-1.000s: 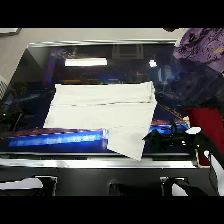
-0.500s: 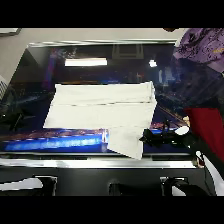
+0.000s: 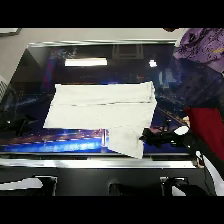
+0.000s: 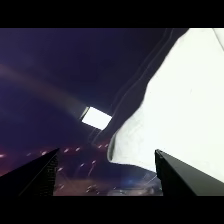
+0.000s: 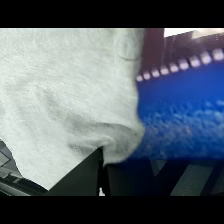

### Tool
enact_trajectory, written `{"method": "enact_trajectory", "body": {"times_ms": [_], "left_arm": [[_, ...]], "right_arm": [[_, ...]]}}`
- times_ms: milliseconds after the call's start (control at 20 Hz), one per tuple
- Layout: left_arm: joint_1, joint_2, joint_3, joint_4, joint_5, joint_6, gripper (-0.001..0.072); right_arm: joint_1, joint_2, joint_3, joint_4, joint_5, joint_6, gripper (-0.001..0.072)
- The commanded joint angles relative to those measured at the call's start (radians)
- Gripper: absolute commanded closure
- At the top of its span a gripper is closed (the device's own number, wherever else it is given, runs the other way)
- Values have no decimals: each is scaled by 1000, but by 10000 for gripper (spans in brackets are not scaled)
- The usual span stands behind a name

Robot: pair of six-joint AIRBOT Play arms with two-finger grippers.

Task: Fold the clothes and pants, and hang the long-sleeved shirts on hangers.

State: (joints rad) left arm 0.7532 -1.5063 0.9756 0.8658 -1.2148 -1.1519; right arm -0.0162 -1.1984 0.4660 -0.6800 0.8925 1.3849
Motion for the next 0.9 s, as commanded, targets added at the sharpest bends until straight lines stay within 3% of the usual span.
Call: {"method": "enact_trajectory", "body": {"times_ms": [0,400,500,600,700,750,800,850], "left_arm": [[-28,-35,-14,-37,-10,27,51],[-152,-89,-14,-36,-11,0,63],[-158,-89,-14,-36,-16,0,194],[-155,-89,-14,-36,-21,0,254],[-155,-89,-14,-36,-26,0,484],[-155,-89,-14,-36,-26,0,489],[-155,-89,-14,-36,-29,0,561],[-155,-88,-14,-35,-32,0,680]], "right_arm": [[1,0,-1,-1,0,0,684],[1,0,-1,-2,31,-5,684],[1,0,-1,-2,30,-5,684],[1,0,-1,-3,30,-5,684],[1,0,-1,-3,30,-5,684],[1,0,-1,-3,33,-5,684],[1,0,-1,-4,37,-5,684],[1,0,-1,-5,42,-5,685]]}}
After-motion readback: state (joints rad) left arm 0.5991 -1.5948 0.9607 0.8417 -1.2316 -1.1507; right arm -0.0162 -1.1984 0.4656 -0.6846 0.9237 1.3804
